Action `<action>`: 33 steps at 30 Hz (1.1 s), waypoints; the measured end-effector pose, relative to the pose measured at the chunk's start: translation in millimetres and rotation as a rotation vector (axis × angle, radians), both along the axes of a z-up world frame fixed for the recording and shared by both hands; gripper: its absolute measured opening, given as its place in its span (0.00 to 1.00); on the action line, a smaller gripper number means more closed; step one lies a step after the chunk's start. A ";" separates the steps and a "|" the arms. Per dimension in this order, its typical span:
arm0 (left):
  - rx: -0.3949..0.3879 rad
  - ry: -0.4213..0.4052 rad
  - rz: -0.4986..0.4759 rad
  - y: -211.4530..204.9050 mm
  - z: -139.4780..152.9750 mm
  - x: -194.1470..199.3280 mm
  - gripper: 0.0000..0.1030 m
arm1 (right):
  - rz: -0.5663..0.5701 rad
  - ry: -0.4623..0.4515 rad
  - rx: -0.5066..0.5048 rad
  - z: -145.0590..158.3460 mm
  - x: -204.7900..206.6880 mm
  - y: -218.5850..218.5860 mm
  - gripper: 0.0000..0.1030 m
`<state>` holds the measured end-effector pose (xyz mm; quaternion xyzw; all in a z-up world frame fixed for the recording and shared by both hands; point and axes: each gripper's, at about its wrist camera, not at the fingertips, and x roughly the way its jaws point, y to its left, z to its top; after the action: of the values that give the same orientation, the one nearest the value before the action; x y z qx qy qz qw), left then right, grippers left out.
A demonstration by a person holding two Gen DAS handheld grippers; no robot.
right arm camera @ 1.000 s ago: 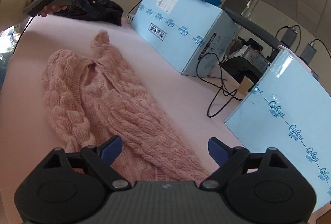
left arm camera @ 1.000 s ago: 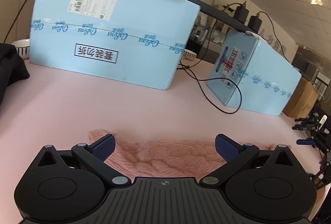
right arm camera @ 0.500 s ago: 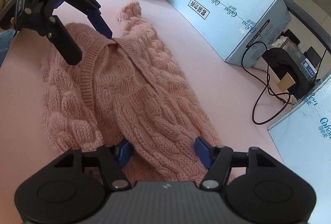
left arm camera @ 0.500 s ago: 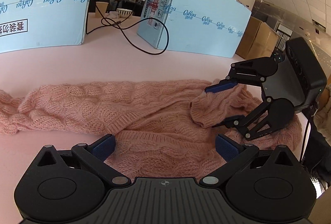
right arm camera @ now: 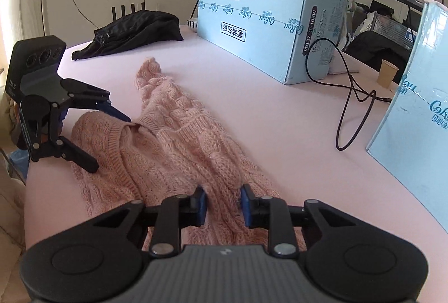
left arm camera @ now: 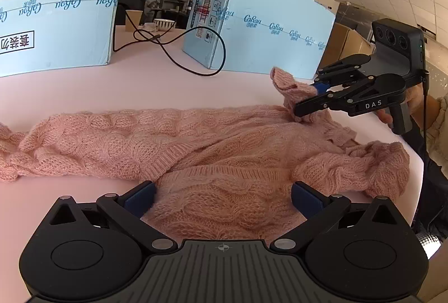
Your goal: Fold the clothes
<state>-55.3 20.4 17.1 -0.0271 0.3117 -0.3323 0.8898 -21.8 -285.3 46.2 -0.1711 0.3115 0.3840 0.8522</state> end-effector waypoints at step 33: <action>-0.156 0.030 0.004 18.7 -6.2 7.2 1.00 | -0.594 0.108 0.623 7.8 -18.6 -151.0 0.94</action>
<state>-48.1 39.1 10.9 -0.1018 0.2982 -0.3533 0.8808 -40.4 -436.2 54.0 0.2115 0.2604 0.2059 0.9192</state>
